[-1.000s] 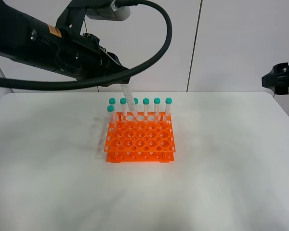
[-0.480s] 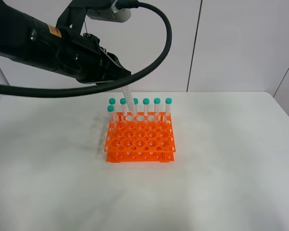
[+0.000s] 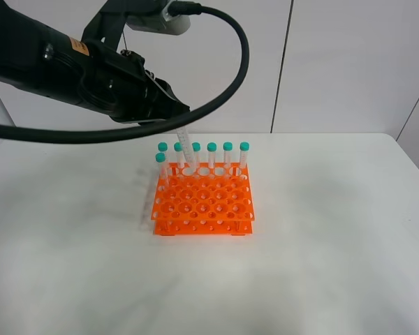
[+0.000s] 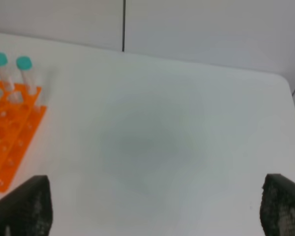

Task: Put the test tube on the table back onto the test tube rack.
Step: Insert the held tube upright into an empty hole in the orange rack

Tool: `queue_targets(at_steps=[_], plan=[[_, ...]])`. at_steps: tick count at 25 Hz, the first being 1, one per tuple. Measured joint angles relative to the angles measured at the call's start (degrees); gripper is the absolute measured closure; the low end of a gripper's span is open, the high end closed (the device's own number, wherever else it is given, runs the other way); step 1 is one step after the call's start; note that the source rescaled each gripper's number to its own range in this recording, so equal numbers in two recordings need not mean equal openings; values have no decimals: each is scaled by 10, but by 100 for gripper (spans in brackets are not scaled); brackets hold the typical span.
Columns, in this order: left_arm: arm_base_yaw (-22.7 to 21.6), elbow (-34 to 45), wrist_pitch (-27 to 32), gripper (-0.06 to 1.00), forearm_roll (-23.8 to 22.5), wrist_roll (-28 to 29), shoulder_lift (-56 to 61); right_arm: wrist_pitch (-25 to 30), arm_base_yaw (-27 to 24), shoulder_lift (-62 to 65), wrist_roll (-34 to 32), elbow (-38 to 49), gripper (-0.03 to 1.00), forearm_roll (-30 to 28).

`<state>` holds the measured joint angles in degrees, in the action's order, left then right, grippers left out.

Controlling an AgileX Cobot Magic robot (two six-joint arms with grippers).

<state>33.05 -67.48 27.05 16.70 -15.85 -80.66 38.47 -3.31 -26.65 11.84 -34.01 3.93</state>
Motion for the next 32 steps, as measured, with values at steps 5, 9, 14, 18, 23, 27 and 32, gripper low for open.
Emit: queue_targets(at_steps=[5, 9, 14, 18, 23, 27, 32], plan=[[0, 0, 4, 94, 0, 0, 0, 67, 0, 69, -28, 3, 6, -4], [0, 0, 4, 94, 0, -1, 0, 134, 0, 120, -39, 3, 6, -4], [0, 0, 4, 94, 0, -2, 0, 169, 0, 190, -41, 3, 6, -17], [0, 0, 4, 94, 0, -2, 0, 191, 0, 240, -49, 3, 6, -32], [0, 0, 4, 94, 0, -2, 0, 209, 0, 270, -71, 13, 6, -43], [0, 0, 5, 94, 0, -2, 0, 215, 0, 270, -84, 47, 6, -44], [0, 0, 6, 94, 0, -2, 0, 205, 0, 270, -97, 54, 6, -44]])
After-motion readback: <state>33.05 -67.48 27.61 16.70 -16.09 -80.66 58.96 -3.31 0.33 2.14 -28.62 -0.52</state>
